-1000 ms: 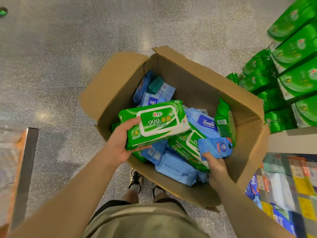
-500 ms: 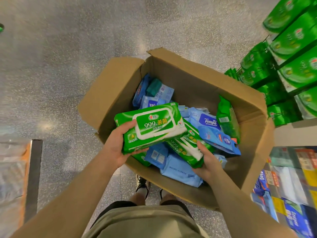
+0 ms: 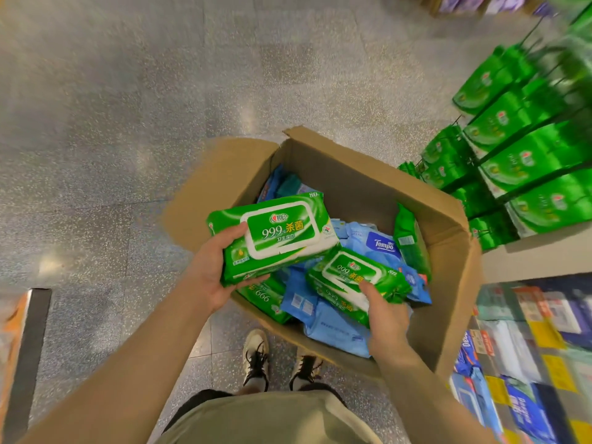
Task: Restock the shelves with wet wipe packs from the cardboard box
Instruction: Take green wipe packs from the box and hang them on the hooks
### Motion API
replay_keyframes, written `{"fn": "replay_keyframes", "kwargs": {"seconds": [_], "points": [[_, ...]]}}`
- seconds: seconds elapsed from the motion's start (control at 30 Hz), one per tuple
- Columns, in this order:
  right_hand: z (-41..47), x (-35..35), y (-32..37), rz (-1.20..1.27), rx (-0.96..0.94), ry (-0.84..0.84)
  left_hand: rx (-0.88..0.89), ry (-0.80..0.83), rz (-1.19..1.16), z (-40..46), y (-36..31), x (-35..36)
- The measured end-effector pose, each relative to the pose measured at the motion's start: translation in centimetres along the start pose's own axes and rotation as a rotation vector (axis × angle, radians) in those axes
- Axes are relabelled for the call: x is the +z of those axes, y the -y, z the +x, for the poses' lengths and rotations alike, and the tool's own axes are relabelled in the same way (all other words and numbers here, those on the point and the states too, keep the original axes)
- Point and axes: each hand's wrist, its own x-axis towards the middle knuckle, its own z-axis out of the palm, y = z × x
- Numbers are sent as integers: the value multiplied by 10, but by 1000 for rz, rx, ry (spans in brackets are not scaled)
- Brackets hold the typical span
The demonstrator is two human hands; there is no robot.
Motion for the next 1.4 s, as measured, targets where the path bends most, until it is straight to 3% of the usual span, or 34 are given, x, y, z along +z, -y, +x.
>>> {"fn": "replay_keyframes", "kwargs": {"seconds": [0.13,0.23,0.47,0.67,1.17,1.4], "points": [[-33,-23,15,12,-106,-11,-13,75,4,-7,-7,7],[-61,-49,28,166,-198,-75,-20,152,50,-14,-11,27],[-105,-128,58,588,-75,-142,-27,393,171,-55,-4,96],[-149,-221,61,891,-243,-181,-58,577,291,-101,23,162],[-288,-499,-19,1161,-508,-503,-202,967,678,-293,238,350],[-338,-592,-46,1237,-602,-646,-254,1095,791,-380,330,416]]}}
